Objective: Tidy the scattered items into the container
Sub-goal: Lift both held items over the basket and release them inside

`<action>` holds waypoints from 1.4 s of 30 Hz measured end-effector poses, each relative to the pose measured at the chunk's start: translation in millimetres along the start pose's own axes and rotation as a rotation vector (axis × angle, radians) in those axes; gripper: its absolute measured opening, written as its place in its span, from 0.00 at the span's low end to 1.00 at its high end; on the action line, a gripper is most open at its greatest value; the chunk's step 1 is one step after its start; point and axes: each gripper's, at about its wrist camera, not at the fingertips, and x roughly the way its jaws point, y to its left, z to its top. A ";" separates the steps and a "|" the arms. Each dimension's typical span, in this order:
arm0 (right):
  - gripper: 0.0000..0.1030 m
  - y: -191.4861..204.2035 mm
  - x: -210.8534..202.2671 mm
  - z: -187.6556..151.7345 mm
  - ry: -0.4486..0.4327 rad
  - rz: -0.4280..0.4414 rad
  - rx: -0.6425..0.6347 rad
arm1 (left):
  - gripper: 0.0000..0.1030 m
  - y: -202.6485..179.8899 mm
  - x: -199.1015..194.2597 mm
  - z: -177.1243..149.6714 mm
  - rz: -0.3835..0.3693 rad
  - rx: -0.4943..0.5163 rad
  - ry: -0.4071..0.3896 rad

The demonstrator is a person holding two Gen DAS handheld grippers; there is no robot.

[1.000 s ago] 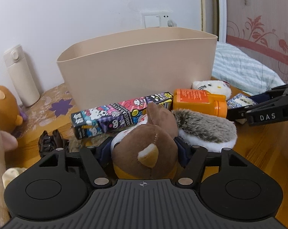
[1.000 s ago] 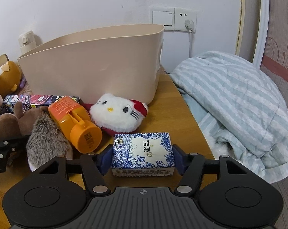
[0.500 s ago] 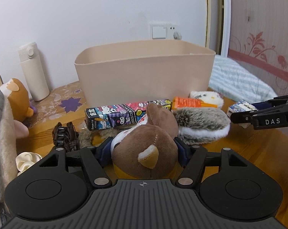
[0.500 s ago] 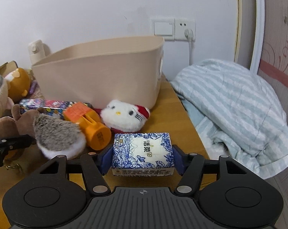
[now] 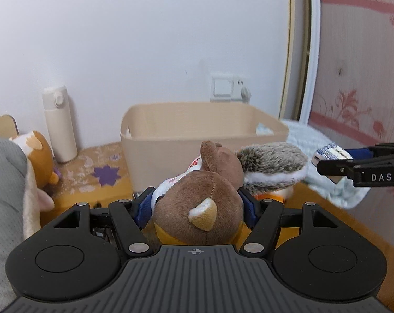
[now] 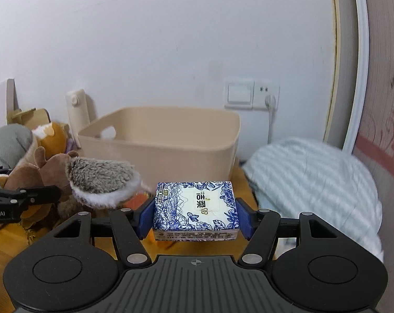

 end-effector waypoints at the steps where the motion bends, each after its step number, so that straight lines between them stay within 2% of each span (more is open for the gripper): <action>1: 0.58 0.1 -1.8 3.5 -0.007 -0.001 -0.003 | 0.65 0.8 -0.7 4.3 0.005 0.000 -0.009; 14: 0.58 -6.9 0.8 52.4 -0.083 0.024 0.002 | 0.65 10.0 2.7 67.9 0.024 -0.031 -0.120; 19: 0.58 -9.3 10.9 73.2 -0.103 0.028 -0.001 | 0.65 13.6 14.9 89.7 0.058 -0.047 -0.164; 31: 0.58 -16.1 53.0 111.4 -0.105 0.045 0.042 | 0.65 25.4 68.0 121.9 0.102 -0.106 -0.155; 36: 0.58 -13.3 79.4 119.4 -0.085 0.033 0.046 | 0.65 29.9 97.9 129.0 0.110 -0.144 -0.121; 42: 0.59 -8.7 114.8 116.9 -0.015 0.040 0.047 | 0.65 32.0 133.2 123.3 0.111 -0.179 -0.049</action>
